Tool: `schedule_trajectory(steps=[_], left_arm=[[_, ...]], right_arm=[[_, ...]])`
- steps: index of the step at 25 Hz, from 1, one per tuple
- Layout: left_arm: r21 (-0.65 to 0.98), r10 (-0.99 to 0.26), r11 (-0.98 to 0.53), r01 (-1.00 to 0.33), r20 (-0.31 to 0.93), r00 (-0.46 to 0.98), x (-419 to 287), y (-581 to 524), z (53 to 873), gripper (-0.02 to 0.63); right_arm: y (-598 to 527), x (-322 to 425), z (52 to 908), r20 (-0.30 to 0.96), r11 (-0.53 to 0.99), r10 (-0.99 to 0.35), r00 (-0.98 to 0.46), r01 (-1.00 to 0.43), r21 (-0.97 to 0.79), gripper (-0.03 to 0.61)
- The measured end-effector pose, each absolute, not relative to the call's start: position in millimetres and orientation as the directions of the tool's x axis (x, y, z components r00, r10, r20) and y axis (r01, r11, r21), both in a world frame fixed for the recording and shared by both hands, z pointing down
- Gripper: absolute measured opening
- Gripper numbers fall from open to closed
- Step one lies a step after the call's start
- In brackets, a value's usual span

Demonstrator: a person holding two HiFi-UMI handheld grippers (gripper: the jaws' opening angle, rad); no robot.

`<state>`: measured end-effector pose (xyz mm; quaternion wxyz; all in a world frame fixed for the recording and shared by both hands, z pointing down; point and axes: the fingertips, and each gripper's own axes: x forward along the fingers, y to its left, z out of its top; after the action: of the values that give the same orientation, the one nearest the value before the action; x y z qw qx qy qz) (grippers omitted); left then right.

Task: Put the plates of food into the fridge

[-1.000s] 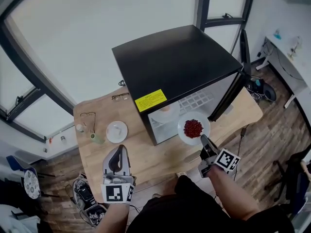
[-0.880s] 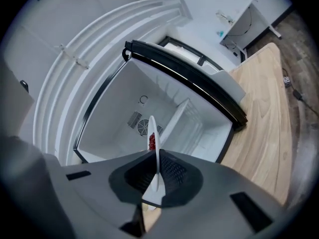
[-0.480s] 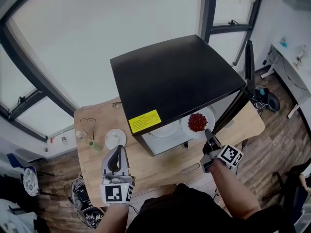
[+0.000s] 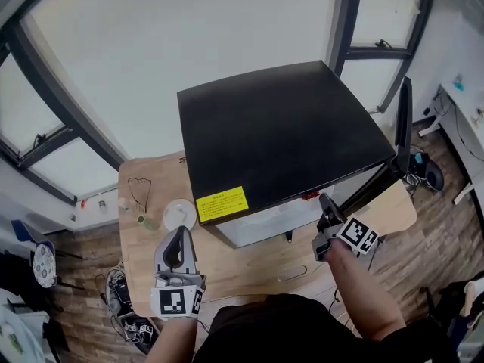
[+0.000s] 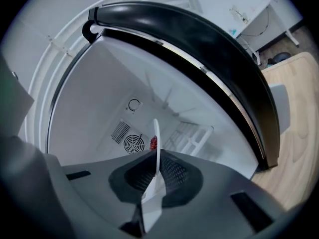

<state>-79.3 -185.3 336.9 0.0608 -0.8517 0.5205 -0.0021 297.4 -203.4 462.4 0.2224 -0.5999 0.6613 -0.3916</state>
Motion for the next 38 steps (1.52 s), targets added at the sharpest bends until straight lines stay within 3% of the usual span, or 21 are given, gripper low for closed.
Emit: schedule_trajectory(steps=[10, 18, 33, 38], left_arm=[[-0.118, -0.909, -0.405, -0.907, -0.058, 0.414, -81, -189, 336, 0.005], [-0.116, -0.91, -0.401, -0.909, -0.062, 0.409, -83, -189, 334, 0.005], [-0.1, -0.914, -0.401, -0.911, -0.026, 0.405, -139, -157, 354, 0.004], [-0.09, -0.929, -0.364, -0.927, -0.03, 0.368, -182, -129, 362, 0.003]], right_arm=[[-233, 313, 478, 0.341, -0.109, -0.931, -0.131, -0.79, -0.603, 0.083], [-235, 324, 492, 0.465, -0.159, -0.885, 0.003, -0.941, -0.298, 0.126], [-184, 281, 467, 0.323, -0.145, -0.945, 0.053, -0.953, -0.268, 0.127], [-157, 224, 480, 0.315, -0.048, -0.948, -0.043, -0.959, -0.278, 0.127]])
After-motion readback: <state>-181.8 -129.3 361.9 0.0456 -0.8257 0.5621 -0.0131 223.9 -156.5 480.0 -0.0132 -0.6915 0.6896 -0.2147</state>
